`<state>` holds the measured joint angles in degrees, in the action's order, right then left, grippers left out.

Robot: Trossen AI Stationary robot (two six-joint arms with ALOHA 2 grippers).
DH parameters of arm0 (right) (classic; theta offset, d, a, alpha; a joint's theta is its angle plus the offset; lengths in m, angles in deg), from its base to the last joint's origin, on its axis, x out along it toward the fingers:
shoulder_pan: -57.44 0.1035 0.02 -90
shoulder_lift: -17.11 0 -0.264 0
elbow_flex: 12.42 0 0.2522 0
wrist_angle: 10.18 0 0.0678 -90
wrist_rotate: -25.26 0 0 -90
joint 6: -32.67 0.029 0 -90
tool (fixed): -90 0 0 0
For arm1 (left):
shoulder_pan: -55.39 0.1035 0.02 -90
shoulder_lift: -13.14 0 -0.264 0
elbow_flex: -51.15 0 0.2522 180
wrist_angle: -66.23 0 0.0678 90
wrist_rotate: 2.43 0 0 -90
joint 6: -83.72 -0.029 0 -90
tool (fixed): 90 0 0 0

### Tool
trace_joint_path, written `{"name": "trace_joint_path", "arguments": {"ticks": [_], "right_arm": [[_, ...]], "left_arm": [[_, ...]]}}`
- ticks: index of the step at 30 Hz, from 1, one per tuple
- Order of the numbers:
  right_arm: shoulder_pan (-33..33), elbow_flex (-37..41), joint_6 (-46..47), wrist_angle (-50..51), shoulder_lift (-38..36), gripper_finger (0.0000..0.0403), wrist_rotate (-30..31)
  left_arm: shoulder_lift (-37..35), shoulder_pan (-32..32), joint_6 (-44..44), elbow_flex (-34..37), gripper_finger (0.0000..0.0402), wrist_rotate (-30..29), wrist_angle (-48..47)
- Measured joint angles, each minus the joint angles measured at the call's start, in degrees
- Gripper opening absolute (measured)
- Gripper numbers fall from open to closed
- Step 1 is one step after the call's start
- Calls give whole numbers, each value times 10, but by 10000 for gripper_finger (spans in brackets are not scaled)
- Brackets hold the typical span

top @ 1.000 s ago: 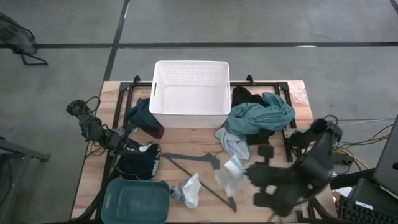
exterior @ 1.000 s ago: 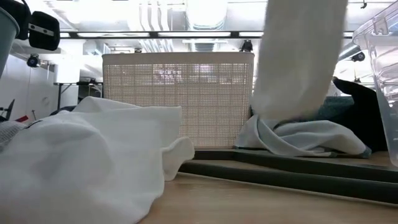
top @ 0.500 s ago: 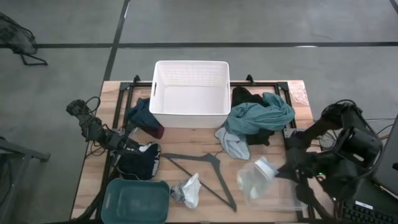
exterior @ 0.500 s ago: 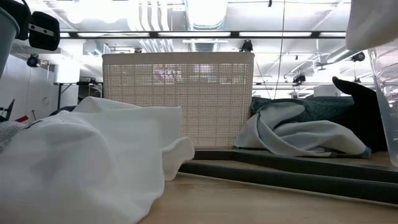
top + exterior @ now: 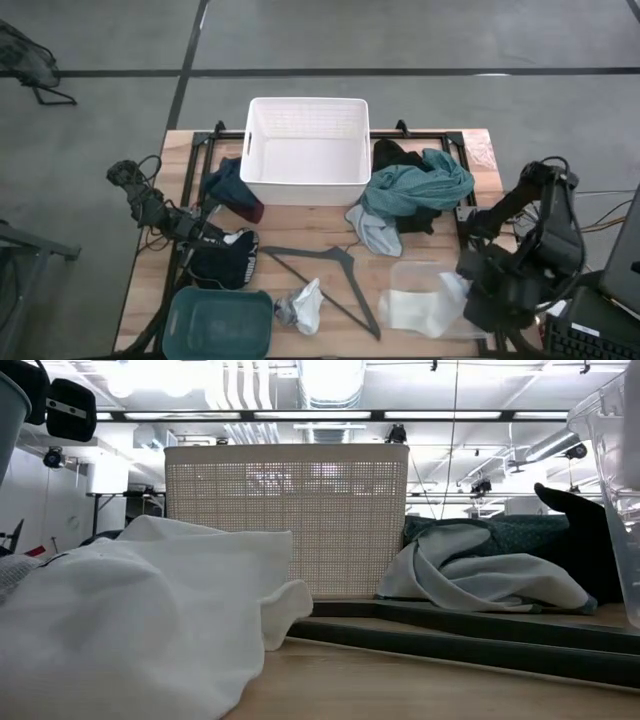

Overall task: Pick & Place Cloths
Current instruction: Put the white and blue sock into the transparent bin

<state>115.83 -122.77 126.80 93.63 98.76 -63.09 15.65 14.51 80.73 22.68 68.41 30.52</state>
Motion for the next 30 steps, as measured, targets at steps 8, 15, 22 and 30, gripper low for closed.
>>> {"name": "trace_joint_path", "arguments": {"ticks": [8, 15, 22, 30], "right_arm": [[-1, 144, 1, 0, -9, 11, -94], [0, 236, 1, -3, -1, 12, -210], [-2, 241, 0, -5, -1, 12, -199], [-2, 198, -1, -99, -1, 13, -15]], "left_arm": [[0, 0, 0, 0, 23, 0, 0], [0, 0, 0, 0, 23, 0, 0], [0, 0, 0, 0, 23, 0, 0], [0, 0, 0, 0, 23, 0, 0]]}}
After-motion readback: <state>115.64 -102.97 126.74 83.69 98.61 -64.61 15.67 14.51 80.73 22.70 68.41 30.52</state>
